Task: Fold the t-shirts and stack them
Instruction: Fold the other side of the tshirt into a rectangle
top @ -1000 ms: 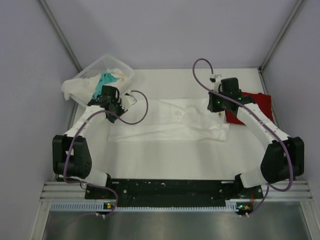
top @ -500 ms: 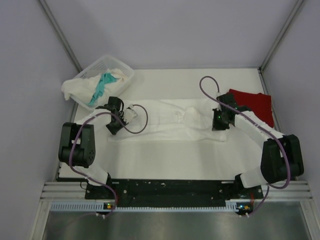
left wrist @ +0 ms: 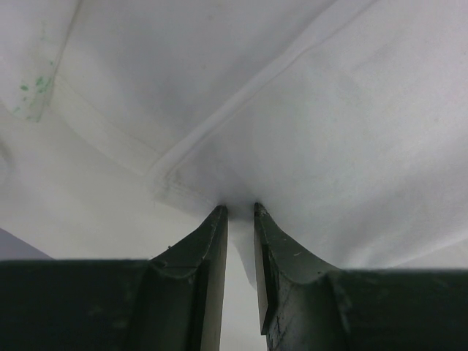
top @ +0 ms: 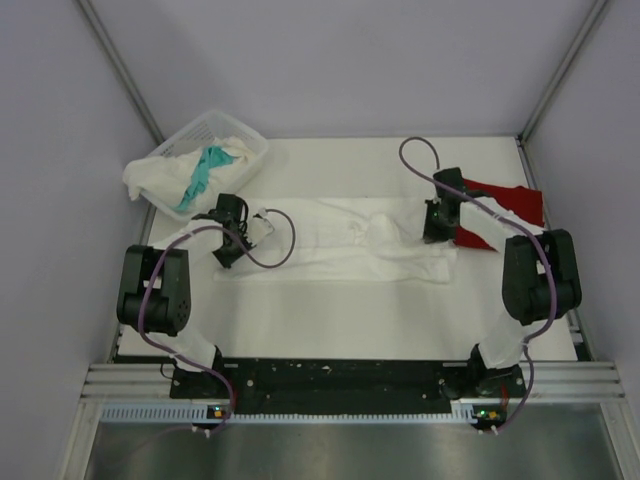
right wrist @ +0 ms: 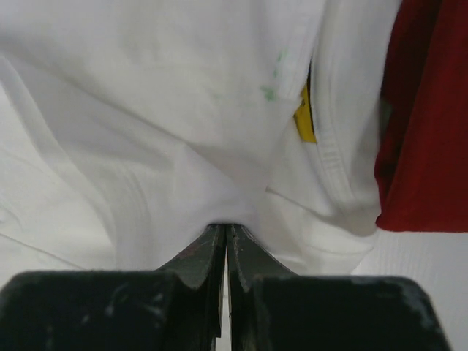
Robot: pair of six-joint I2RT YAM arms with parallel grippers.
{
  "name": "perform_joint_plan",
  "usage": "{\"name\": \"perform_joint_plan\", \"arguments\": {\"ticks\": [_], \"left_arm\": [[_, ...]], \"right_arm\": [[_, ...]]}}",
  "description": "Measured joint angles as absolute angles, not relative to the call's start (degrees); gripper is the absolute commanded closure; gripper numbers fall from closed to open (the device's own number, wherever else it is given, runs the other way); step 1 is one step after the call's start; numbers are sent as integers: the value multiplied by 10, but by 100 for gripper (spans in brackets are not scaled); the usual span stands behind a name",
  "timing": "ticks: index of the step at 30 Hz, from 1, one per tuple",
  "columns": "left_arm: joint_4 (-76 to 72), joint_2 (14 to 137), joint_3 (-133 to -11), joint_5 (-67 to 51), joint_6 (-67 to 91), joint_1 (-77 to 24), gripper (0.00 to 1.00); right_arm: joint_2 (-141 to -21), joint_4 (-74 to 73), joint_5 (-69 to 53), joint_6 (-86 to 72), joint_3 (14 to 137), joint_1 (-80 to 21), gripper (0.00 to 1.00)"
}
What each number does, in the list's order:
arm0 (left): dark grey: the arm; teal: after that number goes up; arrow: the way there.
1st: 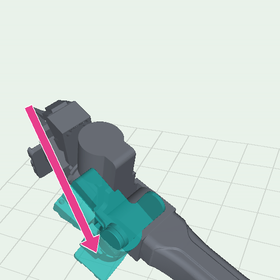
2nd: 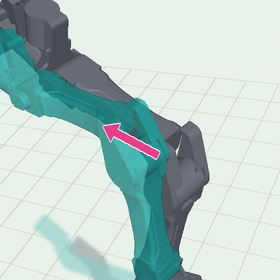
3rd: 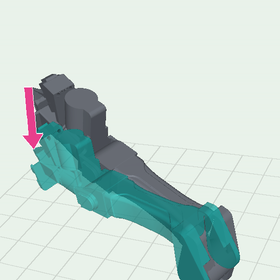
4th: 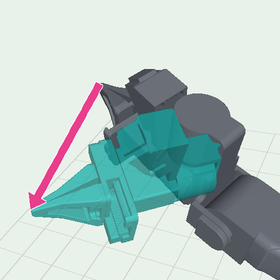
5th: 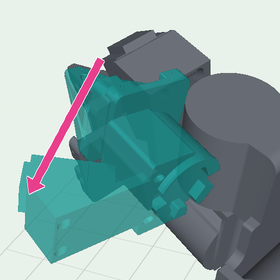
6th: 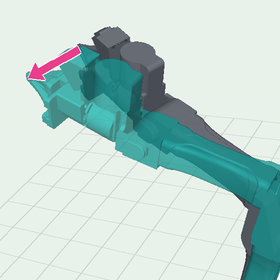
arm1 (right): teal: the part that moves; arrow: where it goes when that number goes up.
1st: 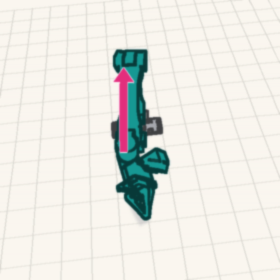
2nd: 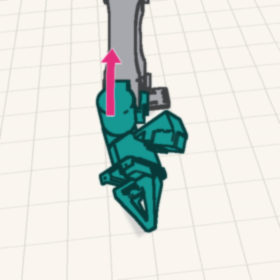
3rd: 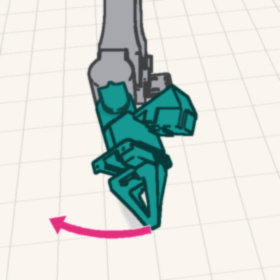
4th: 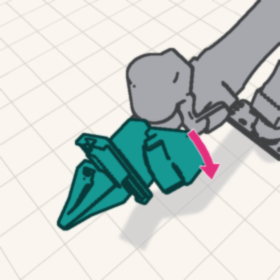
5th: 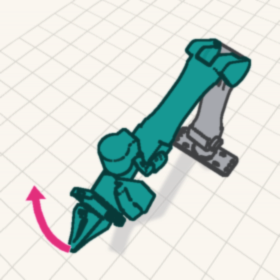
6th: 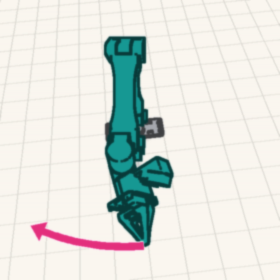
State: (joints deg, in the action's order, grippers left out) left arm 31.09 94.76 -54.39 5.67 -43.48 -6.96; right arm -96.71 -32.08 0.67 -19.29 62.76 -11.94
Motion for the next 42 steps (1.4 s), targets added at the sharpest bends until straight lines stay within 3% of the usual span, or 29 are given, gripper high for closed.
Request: {"name": "perform_joint_plan", "arguments": {"ticks": [12, 16, 22, 28, 31, 42], "left_arm": [[294, 943, -538, 72, -454, -69, 67], [305, 921, -526, 49, -471, -64, 62], [350, 842, -524, -29, -502, -63, 51], [363, 770, -506, -96, -561, -63, 46], [355, 762, -463, -102, -588, -63, 46], [316, 813, -424, -83, -629, -59, 48]], "right_arm": [[-1057, -310, 6, -197, 787, -31, 100], [-1035, -331, 15, -187, 783, -22, 81], [-861, -343, 20, -189, 674, -46, 58], [-703, -322, -26, -239, 529, -50, 55], [-681, -321, -21, -283, 473, -46, 50], [-643, -251, 16, -430, 340, -42, 53]]}}
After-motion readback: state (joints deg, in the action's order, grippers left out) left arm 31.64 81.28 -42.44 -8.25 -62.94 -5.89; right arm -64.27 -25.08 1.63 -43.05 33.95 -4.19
